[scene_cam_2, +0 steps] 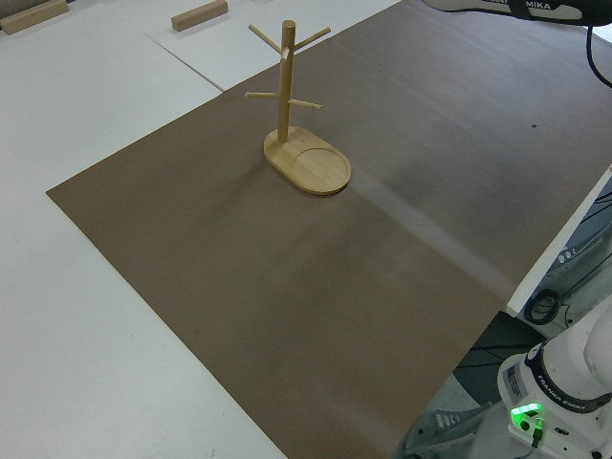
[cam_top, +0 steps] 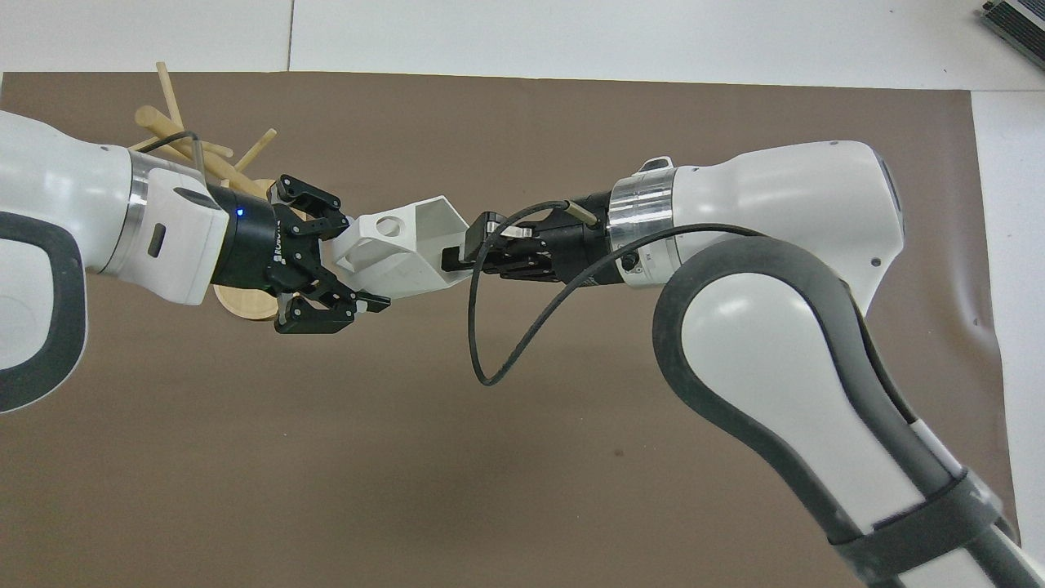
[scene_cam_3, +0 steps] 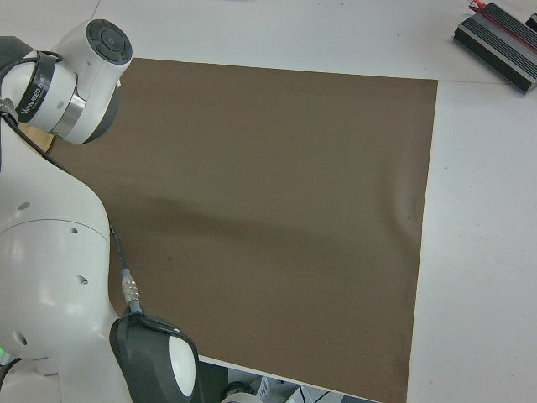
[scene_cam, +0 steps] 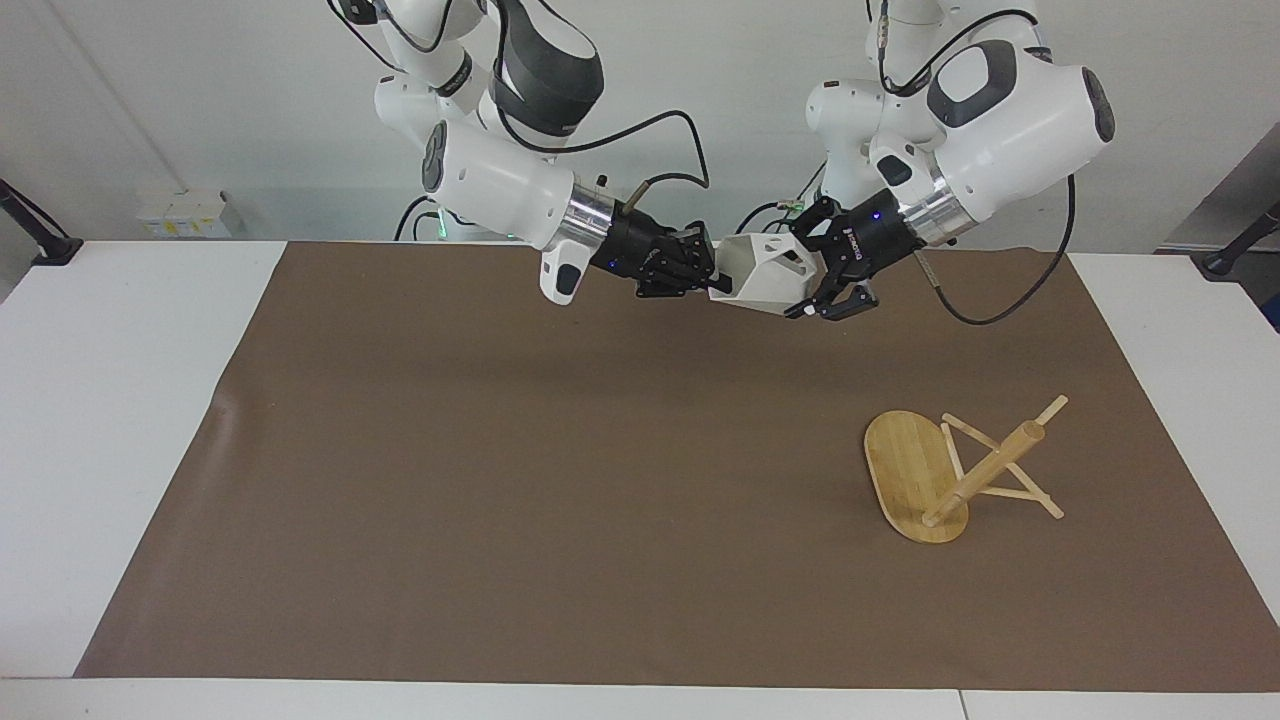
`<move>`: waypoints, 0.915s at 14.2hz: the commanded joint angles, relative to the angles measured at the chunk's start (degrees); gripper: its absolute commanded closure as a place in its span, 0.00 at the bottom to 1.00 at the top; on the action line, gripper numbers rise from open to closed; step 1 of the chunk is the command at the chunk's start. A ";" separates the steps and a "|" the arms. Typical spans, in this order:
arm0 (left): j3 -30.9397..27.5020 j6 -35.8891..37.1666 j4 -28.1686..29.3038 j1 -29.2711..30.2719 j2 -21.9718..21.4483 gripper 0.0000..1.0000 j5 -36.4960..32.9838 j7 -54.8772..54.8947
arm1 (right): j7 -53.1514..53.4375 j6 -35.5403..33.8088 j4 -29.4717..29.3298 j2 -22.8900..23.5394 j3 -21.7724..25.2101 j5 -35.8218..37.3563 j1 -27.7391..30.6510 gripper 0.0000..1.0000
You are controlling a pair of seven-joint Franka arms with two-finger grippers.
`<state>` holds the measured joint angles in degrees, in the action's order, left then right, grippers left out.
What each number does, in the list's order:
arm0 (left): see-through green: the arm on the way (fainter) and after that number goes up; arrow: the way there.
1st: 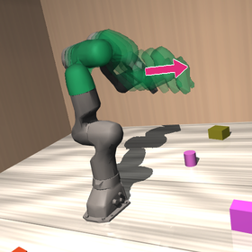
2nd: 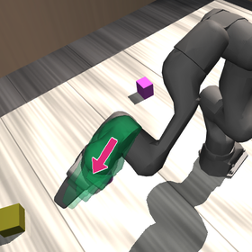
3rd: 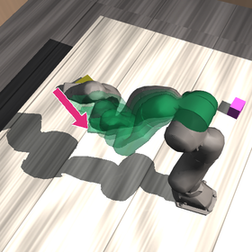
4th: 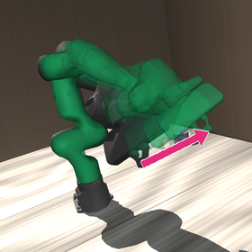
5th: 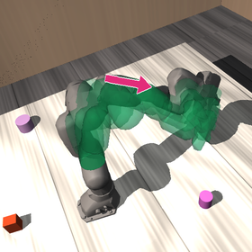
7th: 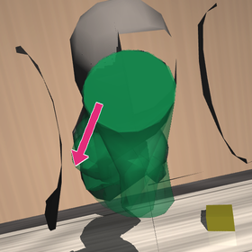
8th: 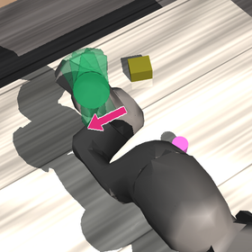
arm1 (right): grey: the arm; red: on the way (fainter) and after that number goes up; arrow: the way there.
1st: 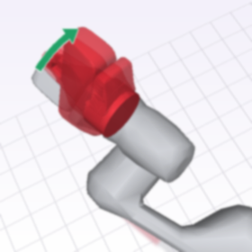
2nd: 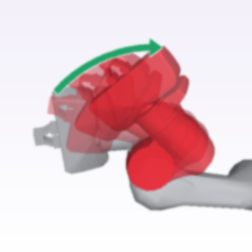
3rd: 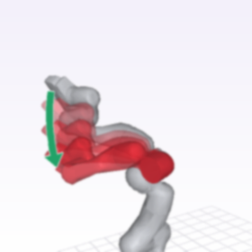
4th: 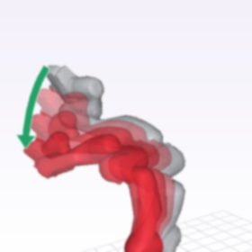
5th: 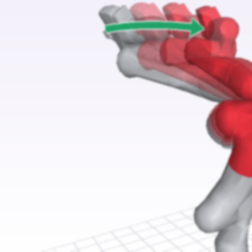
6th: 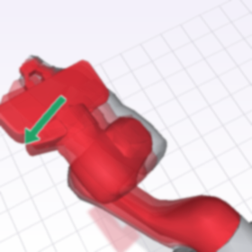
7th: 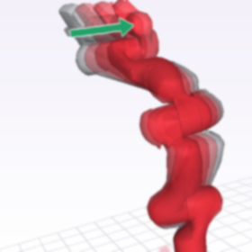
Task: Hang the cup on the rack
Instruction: 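Close the left gripper on the cup body held by the right gripper, then open the right gripper and withdraw it while the left gripper holds the cup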
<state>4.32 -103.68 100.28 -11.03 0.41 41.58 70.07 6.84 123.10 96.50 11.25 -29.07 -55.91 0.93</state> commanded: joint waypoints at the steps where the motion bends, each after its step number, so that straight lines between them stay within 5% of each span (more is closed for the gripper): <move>1: -0.54 0.06 1.15 -0.57 -1.37 1.00 0.70 -2.66 | 0.80 1.17 0.70 -0.44 -0.63 -1.57 0.21 1.00; 5: -0.63 0.06 1.41 -0.57 -1.55 1.00 0.70 -2.84 | 0.63 1.17 0.70 -0.44 -0.63 -1.57 0.21 1.00; 7: -0.63 0.06 1.50 -0.48 -1.64 1.00 0.70 -3.36 | 0.36 1.00 0.70 -0.44 -0.63 -1.57 0.30 0.62; 9: -0.63 0.14 1.50 -0.31 -1.64 1.00 0.70 -3.63 | 0.54 1.00 0.79 -0.44 -0.63 -1.57 0.30 0.42; 10: -0.63 0.14 1.59 -0.31 -1.64 1.00 0.70 -4.41 | 0.45 1.09 0.79 -0.44 -0.55 -1.57 0.30 0.03; 13: -0.80 0.06 1.68 0.04 -1.72 1.00 0.44 -6.43 | 0.54 1.17 0.70 -0.44 -0.55 -1.48 0.30 0.00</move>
<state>4.05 -103.58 100.39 -11.00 0.34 41.65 65.25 6.88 123.21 96.54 11.25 -29.13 -55.93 0.90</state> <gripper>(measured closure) 0.308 0.251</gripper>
